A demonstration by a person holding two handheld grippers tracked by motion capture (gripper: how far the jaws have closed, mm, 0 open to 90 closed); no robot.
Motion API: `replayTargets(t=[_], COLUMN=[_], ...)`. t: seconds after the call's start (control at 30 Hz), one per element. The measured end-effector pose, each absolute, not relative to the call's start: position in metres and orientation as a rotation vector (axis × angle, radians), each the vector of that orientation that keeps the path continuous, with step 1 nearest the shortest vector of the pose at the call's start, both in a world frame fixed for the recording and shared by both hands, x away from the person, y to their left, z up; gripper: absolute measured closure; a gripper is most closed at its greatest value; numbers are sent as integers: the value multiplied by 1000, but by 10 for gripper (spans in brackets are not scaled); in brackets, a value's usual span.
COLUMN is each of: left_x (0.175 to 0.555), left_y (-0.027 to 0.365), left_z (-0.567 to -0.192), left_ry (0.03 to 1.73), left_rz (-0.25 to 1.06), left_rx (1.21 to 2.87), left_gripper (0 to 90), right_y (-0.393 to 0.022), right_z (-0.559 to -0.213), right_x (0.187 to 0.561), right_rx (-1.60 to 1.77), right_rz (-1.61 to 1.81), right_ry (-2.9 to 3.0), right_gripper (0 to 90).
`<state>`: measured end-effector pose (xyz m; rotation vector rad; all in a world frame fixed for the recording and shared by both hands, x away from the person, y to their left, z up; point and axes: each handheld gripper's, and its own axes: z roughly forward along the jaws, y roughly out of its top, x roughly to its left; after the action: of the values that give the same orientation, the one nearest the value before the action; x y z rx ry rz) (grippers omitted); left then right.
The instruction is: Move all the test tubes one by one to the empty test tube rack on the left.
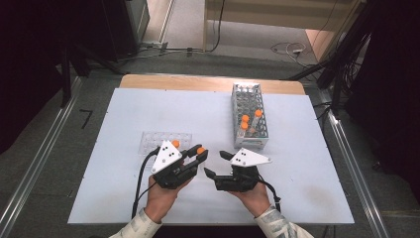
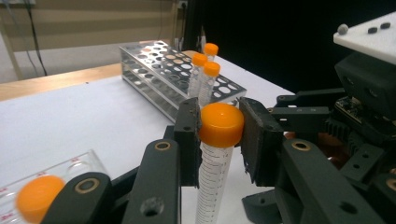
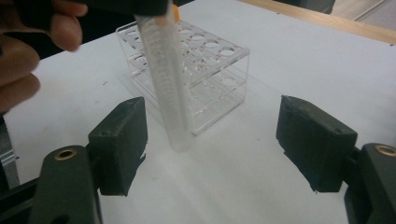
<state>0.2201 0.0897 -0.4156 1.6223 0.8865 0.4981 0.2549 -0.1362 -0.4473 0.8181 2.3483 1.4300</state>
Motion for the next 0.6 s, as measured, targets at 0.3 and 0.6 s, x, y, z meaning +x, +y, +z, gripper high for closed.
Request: replayTargets(t=[0.3, 0.6], left_x=[219, 218], left_y=[111, 127], left_z=[-407, -400], left_ry=[927, 958], left_rz=[504, 522], left_rx=[1601, 1587], left_gripper=[692, 693], right_y=[-143, -146], right_z=[-448, -448], right_x=[258, 259], right_rx=[846, 859], right_rz=[1418, 1413], right_ry=[2335, 2328], right_gripper=[238, 242])
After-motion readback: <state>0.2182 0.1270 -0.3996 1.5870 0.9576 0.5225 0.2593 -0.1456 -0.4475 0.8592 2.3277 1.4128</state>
